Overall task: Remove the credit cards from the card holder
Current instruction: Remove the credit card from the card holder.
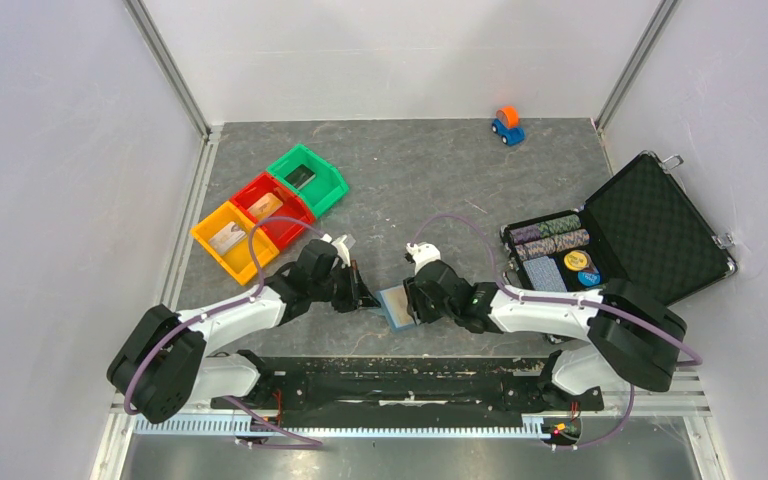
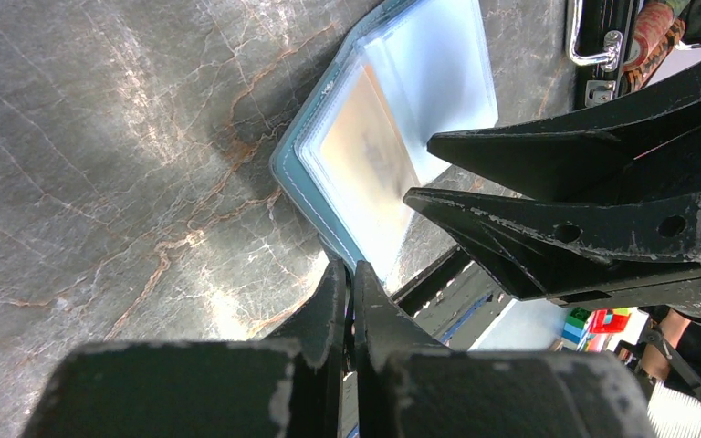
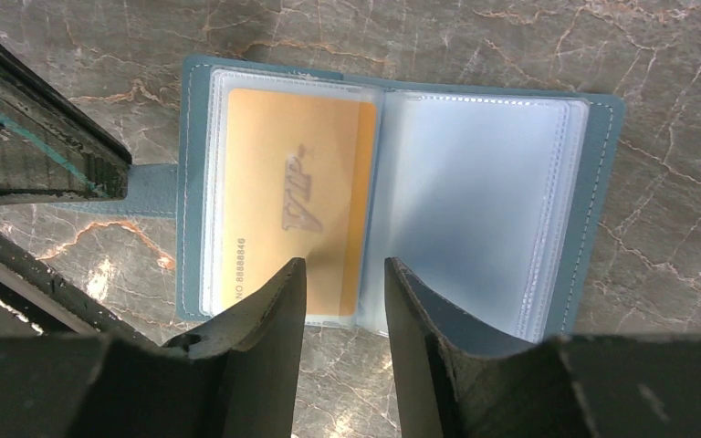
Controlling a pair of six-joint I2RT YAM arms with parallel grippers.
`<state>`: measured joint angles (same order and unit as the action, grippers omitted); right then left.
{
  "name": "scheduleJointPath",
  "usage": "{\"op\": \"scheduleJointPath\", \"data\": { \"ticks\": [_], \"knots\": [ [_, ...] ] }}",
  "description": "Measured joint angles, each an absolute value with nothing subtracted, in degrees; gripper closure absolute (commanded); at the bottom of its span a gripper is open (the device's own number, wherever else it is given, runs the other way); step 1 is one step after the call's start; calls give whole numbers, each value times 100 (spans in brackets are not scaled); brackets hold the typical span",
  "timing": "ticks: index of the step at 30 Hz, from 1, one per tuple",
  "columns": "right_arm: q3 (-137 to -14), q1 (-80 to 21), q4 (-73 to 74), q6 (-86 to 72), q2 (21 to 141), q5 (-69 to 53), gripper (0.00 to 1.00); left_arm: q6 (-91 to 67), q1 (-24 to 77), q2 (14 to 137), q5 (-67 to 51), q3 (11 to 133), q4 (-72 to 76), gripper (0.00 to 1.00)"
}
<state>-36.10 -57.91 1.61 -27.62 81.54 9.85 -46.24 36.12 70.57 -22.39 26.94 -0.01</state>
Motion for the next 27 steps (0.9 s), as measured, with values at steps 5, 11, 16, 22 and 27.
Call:
{"op": "scheduleJointPath", "data": {
  "ticks": [5, 11, 16, 22, 27],
  "knots": [
    [-3610, -5791, 213, -2749, 8023, 871, 44, -4622, 3612, 7057, -2237, 2696, -16, 98],
    [-3610, -5800, -14, -2742, 7994, 497, 38, -4622, 3612, 7057, -2237, 2709, -34, 98],
    [-3610, -5837, -104, -2742, 8114, 379, 37, -4622, 3612, 7057, -2237, 2716, -34, 98],
    [-3612, -5902, -128, -2742, 8281, 388, 38, -4622, 3612, 7057, -2237, 2716, -36, 98],
    [-3673, -5972, -99, -2735, 8342, 519, 44, -4624, 3612, 7057, -2237, 2716, -36, 98]
  ]
}}
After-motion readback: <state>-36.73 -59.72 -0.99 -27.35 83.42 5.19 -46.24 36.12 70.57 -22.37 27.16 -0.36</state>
